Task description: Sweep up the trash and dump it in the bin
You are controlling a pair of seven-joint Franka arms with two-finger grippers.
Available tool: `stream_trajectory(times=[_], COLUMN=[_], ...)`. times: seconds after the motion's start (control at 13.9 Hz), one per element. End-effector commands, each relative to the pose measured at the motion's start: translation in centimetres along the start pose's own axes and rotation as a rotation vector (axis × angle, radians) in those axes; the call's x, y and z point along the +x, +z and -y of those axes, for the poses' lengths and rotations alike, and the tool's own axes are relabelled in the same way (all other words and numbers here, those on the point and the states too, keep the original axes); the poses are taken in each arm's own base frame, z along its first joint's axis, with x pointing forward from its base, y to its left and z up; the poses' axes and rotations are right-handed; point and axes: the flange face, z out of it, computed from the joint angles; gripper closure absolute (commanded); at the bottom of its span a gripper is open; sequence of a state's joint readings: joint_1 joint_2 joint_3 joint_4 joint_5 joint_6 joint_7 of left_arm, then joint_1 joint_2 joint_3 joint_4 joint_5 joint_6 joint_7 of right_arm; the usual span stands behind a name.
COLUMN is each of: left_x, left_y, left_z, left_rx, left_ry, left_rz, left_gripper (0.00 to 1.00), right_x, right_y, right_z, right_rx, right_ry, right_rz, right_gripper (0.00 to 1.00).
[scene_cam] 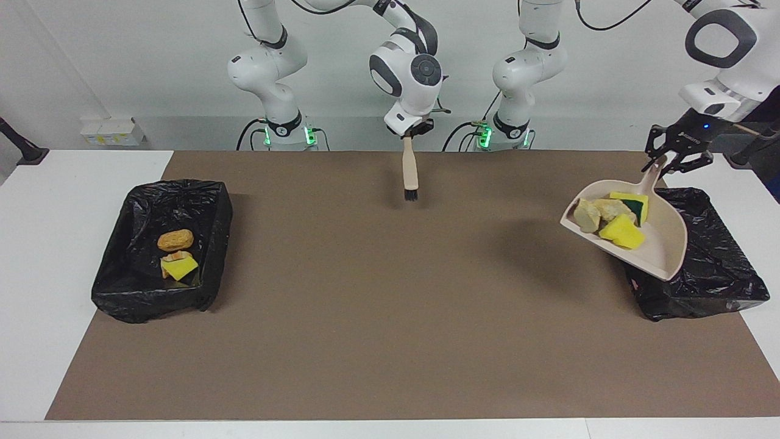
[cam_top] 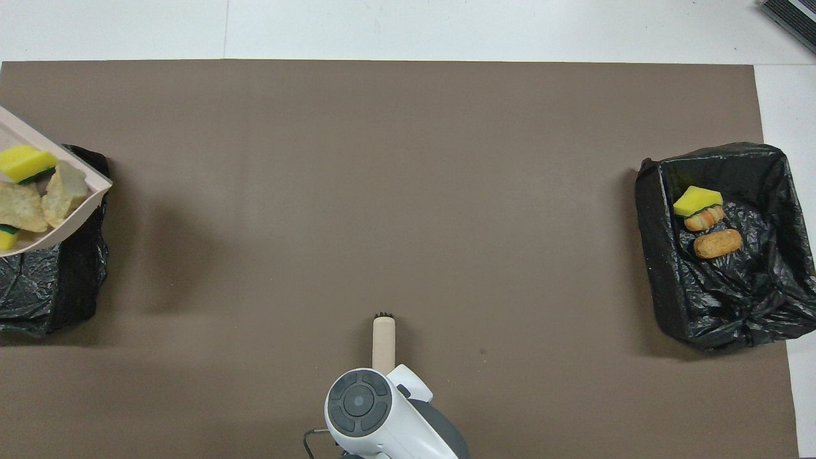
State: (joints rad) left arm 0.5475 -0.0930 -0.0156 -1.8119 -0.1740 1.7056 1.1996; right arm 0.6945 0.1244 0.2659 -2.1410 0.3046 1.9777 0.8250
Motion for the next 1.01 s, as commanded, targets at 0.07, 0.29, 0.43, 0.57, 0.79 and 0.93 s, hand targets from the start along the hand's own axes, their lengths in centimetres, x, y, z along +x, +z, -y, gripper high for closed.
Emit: stream_trajectory(times=[0.07,0.29,0.43,0.57,0.79,0.93], left_x=[-2.5,-5.2,-6.8,-6.2,-3.9,-2.3], left_y=[-2.3,-1.6,-2.0,-2.2,-2.3,-2.5], left_z=[4.2,7.1,9.9,11.3,11.5,11.5], left_rx=[0.11,0.15,0.21,0.293,0.368,0.433], left_ry=[0.081,0.211,0.239,0.288,0.377,0.445], left_rz=[0.181,0.257,0.319,0.406,0.509,0.581], left_gripper=[1.0,1.0,1.0,1.0,1.0,1.0], right_x=[0.0,0.3,0.7,0.9,1.1,1.3], right_y=[-0.3,0.1,0.9,0.8,0.6,0.4], right_z=[-0.3,-0.6,-0.5,-0.4,-0.5,-0.2], right_rx=[0.005,-0.021,-0.032,-0.032,-0.029,-0.024], right_ry=[0.02,-0.003,-0.001,0.0,0.004,0.005], right_rz=[0.013,0.025,0.038,0.039,0.04,0.038], right_gripper=[1.0,1.0,1.0,0.97,0.63,0.59])
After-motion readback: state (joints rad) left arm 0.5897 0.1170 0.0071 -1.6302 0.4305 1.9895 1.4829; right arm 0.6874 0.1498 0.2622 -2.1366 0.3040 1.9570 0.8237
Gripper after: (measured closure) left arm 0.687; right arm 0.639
